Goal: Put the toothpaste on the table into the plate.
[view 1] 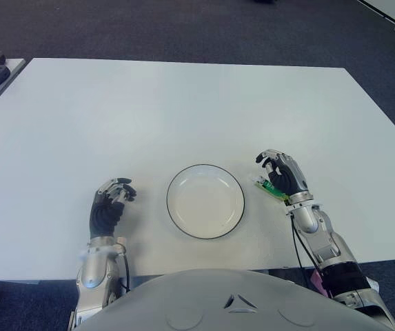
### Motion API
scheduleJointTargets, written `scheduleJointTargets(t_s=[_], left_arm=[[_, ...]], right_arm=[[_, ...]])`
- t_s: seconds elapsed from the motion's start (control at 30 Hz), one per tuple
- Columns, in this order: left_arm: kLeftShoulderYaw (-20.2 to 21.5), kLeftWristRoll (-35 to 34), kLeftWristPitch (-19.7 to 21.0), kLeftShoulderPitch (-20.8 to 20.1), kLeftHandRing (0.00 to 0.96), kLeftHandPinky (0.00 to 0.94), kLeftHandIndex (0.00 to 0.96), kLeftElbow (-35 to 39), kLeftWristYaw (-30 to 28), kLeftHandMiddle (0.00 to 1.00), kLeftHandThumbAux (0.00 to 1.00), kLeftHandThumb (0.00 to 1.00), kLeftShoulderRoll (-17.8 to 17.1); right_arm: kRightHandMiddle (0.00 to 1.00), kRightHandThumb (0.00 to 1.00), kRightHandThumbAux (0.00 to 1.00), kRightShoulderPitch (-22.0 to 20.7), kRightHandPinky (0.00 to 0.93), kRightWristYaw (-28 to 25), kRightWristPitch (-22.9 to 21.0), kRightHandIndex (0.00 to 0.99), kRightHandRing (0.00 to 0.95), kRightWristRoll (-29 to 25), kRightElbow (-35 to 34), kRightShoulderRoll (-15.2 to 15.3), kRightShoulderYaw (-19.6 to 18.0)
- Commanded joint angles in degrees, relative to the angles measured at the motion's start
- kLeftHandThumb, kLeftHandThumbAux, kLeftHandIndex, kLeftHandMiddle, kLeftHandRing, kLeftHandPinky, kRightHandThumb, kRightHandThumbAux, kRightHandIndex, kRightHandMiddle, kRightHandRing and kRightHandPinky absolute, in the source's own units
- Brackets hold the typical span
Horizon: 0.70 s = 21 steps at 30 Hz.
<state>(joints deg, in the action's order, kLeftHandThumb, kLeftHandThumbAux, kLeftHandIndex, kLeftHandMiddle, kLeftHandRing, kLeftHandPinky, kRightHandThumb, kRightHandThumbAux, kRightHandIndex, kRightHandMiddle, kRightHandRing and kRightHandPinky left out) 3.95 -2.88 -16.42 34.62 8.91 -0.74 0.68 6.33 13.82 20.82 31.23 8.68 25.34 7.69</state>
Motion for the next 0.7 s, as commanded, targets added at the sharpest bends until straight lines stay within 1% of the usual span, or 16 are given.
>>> scheduleJointTargets(t_s=[0.03,0.07,0.2,0.27,0.3,0.33,0.37,0.4,0.47,0.5,0.53,0.6,0.67,0.7], left_arm=[[-0.11,0.72,1.3,-0.45,0.553,0.518,0.432,-0.15,0.6,0.578,0.72,0.702,0.21],[-0.09,0.78,1.32,-0.45,0.553,0.518,0.432,-0.13,0.63,0.579,0.72,0.701,0.24],[-0.13,1.05,1.28,-0.49,0.552,0.517,0.433,-0.15,0.74,0.58,0.72,0.702,0.42],[-0.11,1.12,1.09,-0.52,0.552,0.517,0.433,-0.24,0.73,0.579,0.72,0.702,0.48],[-0.13,1.17,1.07,-0.53,0.552,0.517,0.433,-0.23,0.76,0.579,0.72,0.702,0.53],[-0.15,1.21,1.04,-0.53,0.552,0.516,0.432,-0.21,0.75,0.579,0.72,0.701,0.54],[-0.16,1.23,1.04,-0.53,0.551,0.517,0.432,-0.19,0.73,0.577,0.72,0.701,0.53],[-0.19,1.23,0.97,-0.51,0.551,0.517,0.432,-0.2,0.64,0.577,0.72,0.701,0.5],[-0.22,1.21,0.88,-0.5,0.551,0.518,0.432,-0.22,0.54,0.575,0.72,0.701,0.47],[-0.23,1.21,0.87,-0.49,0.551,0.518,0.432,-0.22,0.52,0.575,0.72,0.701,0.46],[-0.25,1.18,0.85,-0.48,0.551,0.518,0.432,-0.21,0.49,0.574,0.72,0.701,0.47],[-0.31,1.09,0.78,-0.46,0.551,0.519,0.432,-0.21,0.4,0.574,0.72,0.701,0.49],[-0.42,1.07,0.69,-0.4,0.551,0.52,0.432,-0.2,0.36,0.573,0.721,0.701,0.55],[-0.45,0.99,0.59,-0.37,0.551,0.52,0.432,-0.21,0.24,0.573,0.721,0.701,0.51]], right_arm=[[0.419,1.0,0.663,0.01,0.561,0.46,1.0,0.439,0.501,-0.92,-0.9,-0.72,-1.0],[0.42,1.0,0.662,0.08,0.56,0.29,1.12,0.44,0.502,-1.19,-1.2,-0.72,-1.2],[0.418,1.0,0.665,0.53,0.509,-1.05,1.35,0.422,0.502,-2.3,-2.65,-0.15,-2.11],[0.4,1.0,0.669,1.33,0.509,-3.23,1.01,0.411,0.487,-3.75,-5.17,0.94,-3.21],[0.394,1.0,0.671,1.81,0.51,-6.6,0.59,0.408,0.482,-5.18,-7.04,2.99,-3.85],[0.321,0.925,0.597,2.12,0.469,-10.21,0.27,0.339,0.42,-6.3,-8.4,5.3,-4.21],[0.252,0.857,0.538,2.31,0.423,-12.75,0.03,0.268,0.355,-6.99,-9.24,6.79,-4.45],[0.207,0.812,0.501,2.5,0.393,-15.91,-0.28,0.223,0.314,-7.59,-9.85,8.88,-4.7],[0.13,0.734,0.448,2.72,0.316,-19.01,-0.71,0.153,0.223,-8.12,-10.42,10.6,-5.08],[0.101,0.705,0.429,2.79,0.286,-19.85,-0.85,0.126,0.189,-8.31,-10.64,10.9,-5.26],[0.09,0.694,0.422,2.89,0.276,-21.46,-1.21,0.117,0.177,-8.56,-11.0,11.89,-5.52],[0.04,0.643,0.392,2.95,0.2,-24.26,-2.0,0.067,0.114,-8.31,-11.7,13.78,-5.7],[0.02,0.619,0.363,2.97,0.102,-25.93,-2.58,0.042,0.058,-7.77,-12.21,14.83,-5.75],[0.016,0.613,0.357,3.09,0.082,-27.53,-3.54,0.037,0.046,-6.31,-13.33,16.27,-5.73]])
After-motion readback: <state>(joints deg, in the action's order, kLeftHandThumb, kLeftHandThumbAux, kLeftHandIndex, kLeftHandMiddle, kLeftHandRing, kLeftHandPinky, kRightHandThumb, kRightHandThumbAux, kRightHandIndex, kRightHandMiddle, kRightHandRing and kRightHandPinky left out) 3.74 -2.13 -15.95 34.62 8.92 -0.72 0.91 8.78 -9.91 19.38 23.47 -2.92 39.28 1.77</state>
